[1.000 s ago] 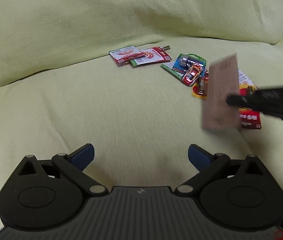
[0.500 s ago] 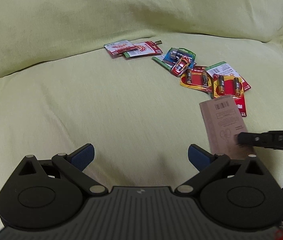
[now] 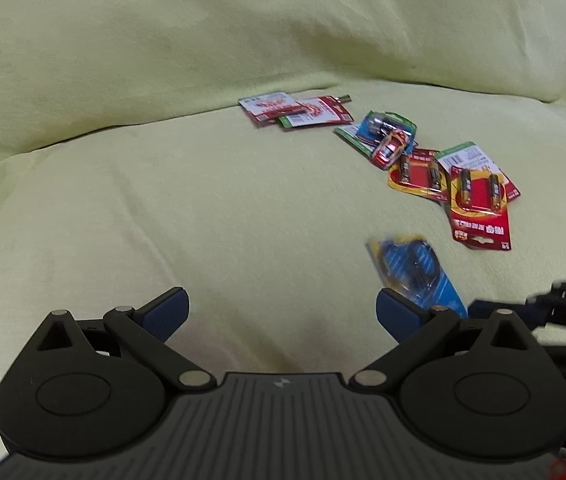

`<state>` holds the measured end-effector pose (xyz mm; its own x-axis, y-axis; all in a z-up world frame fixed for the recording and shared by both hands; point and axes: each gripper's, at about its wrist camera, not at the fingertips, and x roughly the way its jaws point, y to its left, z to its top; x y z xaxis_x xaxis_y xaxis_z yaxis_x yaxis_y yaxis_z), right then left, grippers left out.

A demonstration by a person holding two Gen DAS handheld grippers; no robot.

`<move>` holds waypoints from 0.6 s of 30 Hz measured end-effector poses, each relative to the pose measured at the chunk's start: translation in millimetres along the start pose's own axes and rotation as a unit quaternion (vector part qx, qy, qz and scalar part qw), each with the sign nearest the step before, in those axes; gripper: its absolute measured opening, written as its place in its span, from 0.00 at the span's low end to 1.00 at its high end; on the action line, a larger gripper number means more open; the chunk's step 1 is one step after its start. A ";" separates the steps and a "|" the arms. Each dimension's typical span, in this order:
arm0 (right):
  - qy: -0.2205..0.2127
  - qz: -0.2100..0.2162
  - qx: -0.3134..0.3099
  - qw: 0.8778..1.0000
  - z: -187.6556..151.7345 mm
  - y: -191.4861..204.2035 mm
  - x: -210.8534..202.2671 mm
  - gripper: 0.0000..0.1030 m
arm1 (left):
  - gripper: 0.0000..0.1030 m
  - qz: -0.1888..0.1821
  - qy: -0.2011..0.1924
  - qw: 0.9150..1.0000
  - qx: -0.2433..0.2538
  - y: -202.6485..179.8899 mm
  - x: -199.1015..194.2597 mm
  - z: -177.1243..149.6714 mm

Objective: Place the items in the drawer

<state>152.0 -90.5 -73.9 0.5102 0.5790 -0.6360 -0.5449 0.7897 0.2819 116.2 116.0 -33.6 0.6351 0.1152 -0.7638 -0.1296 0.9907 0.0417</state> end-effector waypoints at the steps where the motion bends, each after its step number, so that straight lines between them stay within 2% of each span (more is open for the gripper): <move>1: 0.000 0.002 0.018 1.000 -2.3 -3.7 -0.5 0.24 | 0.98 0.002 0.001 1.000 0.000 1.8 -0.7 -0.7; 4: 0.008 -0.007 0.080 0.997 -12.0 -25.1 0.6 0.36 | 0.98 0.008 0.007 1.000 0.000 5.1 0.1 -3.4; 5: 0.013 -0.011 0.104 0.994 -15.4 -34.6 2.3 0.38 | 0.98 0.008 0.010 1.000 0.000 5.7 1.0 -4.3; 7: 0.022 -0.015 0.151 0.988 -22.5 -53.5 9.4 0.47 | 0.98 0.005 0.014 1.000 -0.002 5.6 2.6 -5.6; 9: 0.028 -0.017 0.174 0.984 -27.0 -62.5 16.5 0.48 | 0.98 0.001 0.016 1.000 -0.002 3.2 4.0 -6.3; 15: 0.021 -0.038 0.153 0.987 -21.6 -49.3 39.1 0.58 | 0.98 -0.002 0.019 1.000 0.005 -3.5 6.8 -7.0; 18: 0.023 -0.062 0.095 0.993 -19.0 -30.9 51.2 0.60 | 0.98 0.001 0.020 1.000 0.004 -1.0 7.4 -6.7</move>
<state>182.3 -89.1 -128.8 0.5326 0.4691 -0.7045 -0.3422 0.8807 0.3277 115.9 115.4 -43.6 0.6035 0.1149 -0.7890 -0.1254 0.9909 0.0485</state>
